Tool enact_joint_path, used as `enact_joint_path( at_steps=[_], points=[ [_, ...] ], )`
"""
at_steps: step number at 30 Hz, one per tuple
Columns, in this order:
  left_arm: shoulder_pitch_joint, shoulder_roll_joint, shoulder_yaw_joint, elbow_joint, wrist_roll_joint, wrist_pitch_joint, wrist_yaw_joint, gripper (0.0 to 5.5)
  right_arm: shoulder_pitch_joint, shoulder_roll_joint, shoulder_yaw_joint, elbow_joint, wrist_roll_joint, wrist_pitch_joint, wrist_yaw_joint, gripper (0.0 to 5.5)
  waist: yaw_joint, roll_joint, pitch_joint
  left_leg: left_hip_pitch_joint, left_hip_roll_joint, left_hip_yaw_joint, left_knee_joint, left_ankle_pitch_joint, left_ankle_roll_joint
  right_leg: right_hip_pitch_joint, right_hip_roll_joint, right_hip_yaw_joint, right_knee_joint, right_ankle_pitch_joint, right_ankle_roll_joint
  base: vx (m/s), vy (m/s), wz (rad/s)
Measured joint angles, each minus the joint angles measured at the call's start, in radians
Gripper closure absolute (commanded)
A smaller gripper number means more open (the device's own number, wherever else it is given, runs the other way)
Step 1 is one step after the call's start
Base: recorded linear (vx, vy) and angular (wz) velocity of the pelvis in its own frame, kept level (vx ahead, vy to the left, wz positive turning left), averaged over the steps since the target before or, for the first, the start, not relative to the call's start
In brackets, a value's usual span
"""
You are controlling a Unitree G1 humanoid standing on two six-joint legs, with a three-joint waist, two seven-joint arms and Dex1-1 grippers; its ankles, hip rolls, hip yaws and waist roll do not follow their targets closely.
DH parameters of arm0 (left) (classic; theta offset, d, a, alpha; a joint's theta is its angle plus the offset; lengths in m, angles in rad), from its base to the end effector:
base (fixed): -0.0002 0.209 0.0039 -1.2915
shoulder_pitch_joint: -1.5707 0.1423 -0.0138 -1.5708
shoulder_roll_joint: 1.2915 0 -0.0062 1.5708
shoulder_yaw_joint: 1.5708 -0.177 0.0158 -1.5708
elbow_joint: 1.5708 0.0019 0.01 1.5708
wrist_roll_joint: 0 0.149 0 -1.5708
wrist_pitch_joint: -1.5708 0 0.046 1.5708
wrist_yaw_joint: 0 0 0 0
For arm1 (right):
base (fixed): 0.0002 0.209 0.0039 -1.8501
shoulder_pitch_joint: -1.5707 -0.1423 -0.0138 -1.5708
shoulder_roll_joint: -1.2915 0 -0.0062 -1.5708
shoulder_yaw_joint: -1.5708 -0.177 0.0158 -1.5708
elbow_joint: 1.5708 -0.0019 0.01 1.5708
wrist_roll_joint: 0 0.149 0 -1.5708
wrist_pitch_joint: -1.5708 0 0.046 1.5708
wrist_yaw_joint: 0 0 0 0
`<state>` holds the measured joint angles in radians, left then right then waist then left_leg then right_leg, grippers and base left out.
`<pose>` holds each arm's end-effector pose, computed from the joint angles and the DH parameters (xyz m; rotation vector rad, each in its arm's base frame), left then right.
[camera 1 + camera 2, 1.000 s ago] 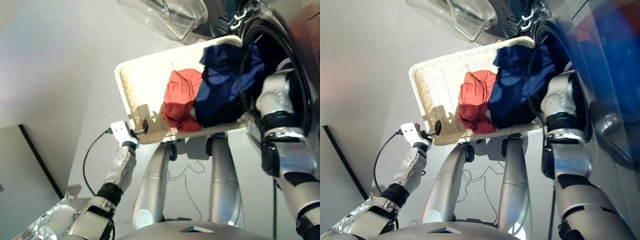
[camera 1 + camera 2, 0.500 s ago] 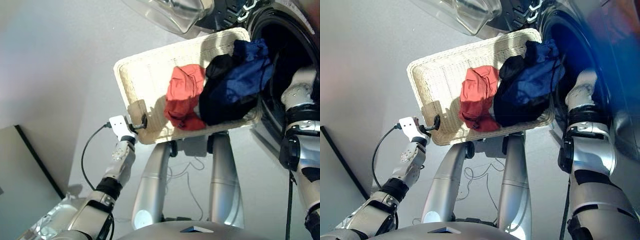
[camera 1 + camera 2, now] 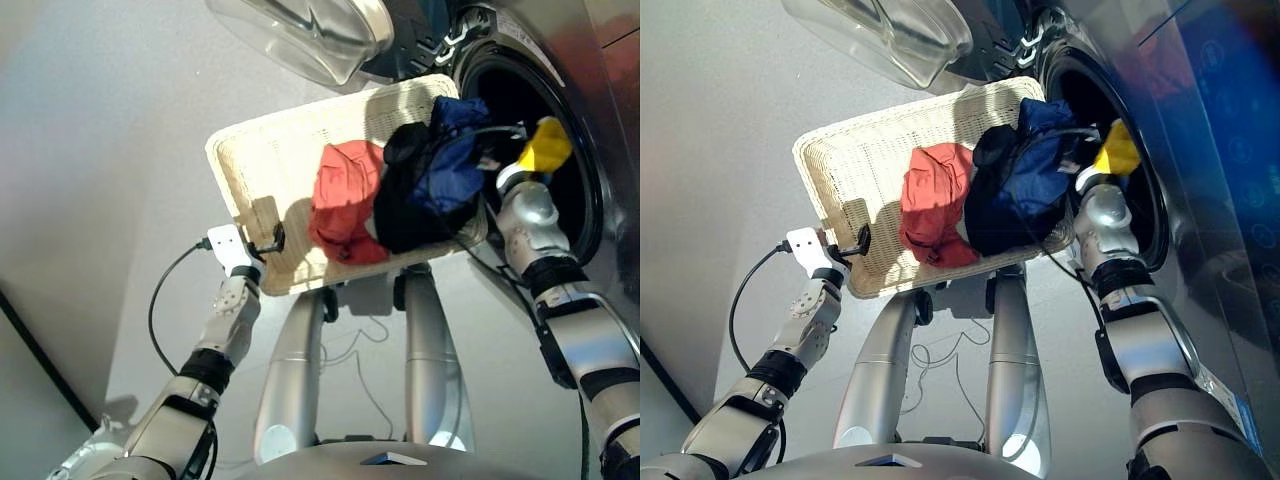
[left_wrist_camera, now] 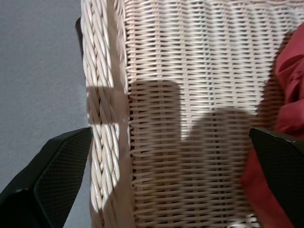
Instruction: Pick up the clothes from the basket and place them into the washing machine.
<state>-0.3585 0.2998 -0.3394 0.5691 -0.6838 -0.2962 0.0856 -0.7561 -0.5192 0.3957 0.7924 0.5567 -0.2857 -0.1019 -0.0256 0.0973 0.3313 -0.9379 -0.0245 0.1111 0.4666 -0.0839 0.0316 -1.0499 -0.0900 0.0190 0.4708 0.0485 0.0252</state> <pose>0.2685 0.1601 0.0300 -0.2485 0.0414 -0.0422 0.3343 -0.2058 0.1215 -0.1473 -0.1703 -0.0063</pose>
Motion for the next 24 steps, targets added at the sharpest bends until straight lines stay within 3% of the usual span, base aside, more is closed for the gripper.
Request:
enact_joint_path(
  at_steps=[3, 7, 15, 20, 24],
  points=[
    [-0.09, -0.046, -0.08, 0.003, 0.0, 0.0, -0.03, 0.0, 0.024, 0.032, 0.061, -0.045, -0.029, 0.012, 0.038, 0.0, -0.007, -0.022, -0.012, 0.021, -0.003, -0.001, -0.018, 0.0, 0.0, 0.018, -0.002, -0.004, -0.005, -0.001, 0.002, 0.0, 0.0, 0.0],
    [-0.202, -0.116, -0.108, 0.023, -0.001, 0.0, -0.046, 0.0, 0.034, 0.056, 0.142, -0.095, -0.143, 0.023, 0.065, 0.0, -0.032, -0.045, -0.024, 0.039, 0.0, -0.002, -0.029, 0.004, 0.0, 0.039, 0.0, -0.008, -0.026, 0.004, 0.002, 0.0, 0.0, 0.0],
    [-0.269, -0.156, -0.112, 0.098, -0.001, 0.002, -0.023, 0.0, 0.074, 0.053, 0.168, -0.186, -0.321, 0.04, 0.051, 0.0, -0.043, -0.046, -0.025, 0.046, 0.009, 0.001, -0.032, 0.002, -0.004, 0.046, 0.011, -0.005, -0.041, 0.007, -0.003, 0.0, 0.0, 0.0],
    [-0.273, -0.166, -0.104, 0.164, 0.003, 0.006, 0.007, 0.0, 0.113, 0.051, 0.162, -0.251, -0.381, 0.041, 0.043, 0.0, -0.046, -0.046, -0.025, 0.023, 0.015, 0.007, -0.028, 0.001, -0.004, 0.03, 0.019, 0.004, -0.058, 0.013, 0.005, 0.0, 0.0, 0.0],
    [-0.271, -0.168, -0.082, 0.205, 0.039, 0.01, 0.041, 0.0, 0.13, 0.047, 0.157, -0.287, -0.397, 0.04, 0.04, 0.0, -0.053, -0.046, -0.026, 0.0, 0.019, 0.015, -0.026, 0.0, -0.005, 0.005, 0.027, 0.009, -0.06, 0.022, -0.002, 0.0, 0.0, 0.0]
  ],
)
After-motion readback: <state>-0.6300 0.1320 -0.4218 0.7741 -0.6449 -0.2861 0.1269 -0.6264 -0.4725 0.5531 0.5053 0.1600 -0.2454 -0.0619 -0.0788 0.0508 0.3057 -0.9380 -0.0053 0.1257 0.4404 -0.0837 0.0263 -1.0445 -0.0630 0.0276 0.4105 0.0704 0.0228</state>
